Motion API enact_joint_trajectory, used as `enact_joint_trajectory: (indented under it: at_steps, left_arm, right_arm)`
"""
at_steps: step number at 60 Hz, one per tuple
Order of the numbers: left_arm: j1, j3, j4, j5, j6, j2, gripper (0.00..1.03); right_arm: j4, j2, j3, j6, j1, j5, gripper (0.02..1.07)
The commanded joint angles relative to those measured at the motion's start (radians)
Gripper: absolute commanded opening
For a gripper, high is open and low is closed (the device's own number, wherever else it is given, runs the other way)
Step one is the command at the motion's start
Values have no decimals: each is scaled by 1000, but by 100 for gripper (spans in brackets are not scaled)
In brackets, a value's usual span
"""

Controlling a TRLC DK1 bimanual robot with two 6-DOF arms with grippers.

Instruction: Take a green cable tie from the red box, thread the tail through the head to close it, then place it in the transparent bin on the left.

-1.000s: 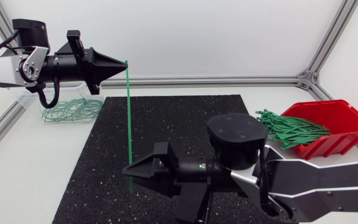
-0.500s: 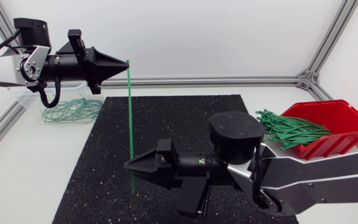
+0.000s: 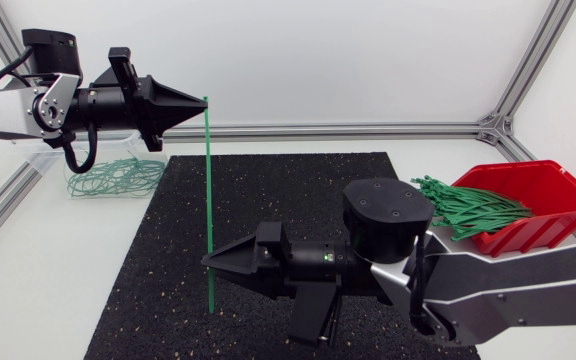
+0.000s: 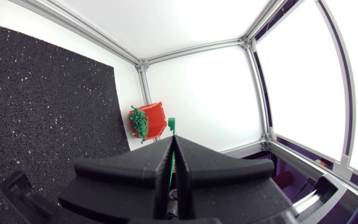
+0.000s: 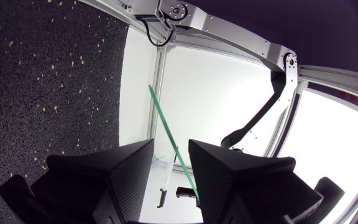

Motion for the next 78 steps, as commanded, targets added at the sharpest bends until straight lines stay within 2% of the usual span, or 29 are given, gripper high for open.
enact_joint_trajectory:
  at_steps: [1,7,11,14,45,51,56,78]
  left_arm:
    - [-2,27,5,17,-21,18,3]
    - [0,30,5,17,-21,19,3]
    - [-2,30,5,17,-21,21,3]
    - [-3,28,5,17,-21,21,3]
    - [-17,2,7,17,-19,19,3]
    - [-16,1,7,17,-18,19,3]
    - [-16,1,7,17,-18,18,3]
    - [-23,14,8,17,-18,23,3]
  right_arm:
    - [24,14,-46,-29,-1,-12,47]
    - [33,13,-62,-30,2,-13,41]
    - [33,13,-63,-35,4,-13,32]
    - [35,13,-60,-35,4,-13,31]
    - [47,40,1,-50,-12,-22,36]
    - [47,51,20,-50,-26,-22,35]
    - [47,52,20,-50,-32,-26,26]
    - [73,40,-37,-49,-30,-35,23]
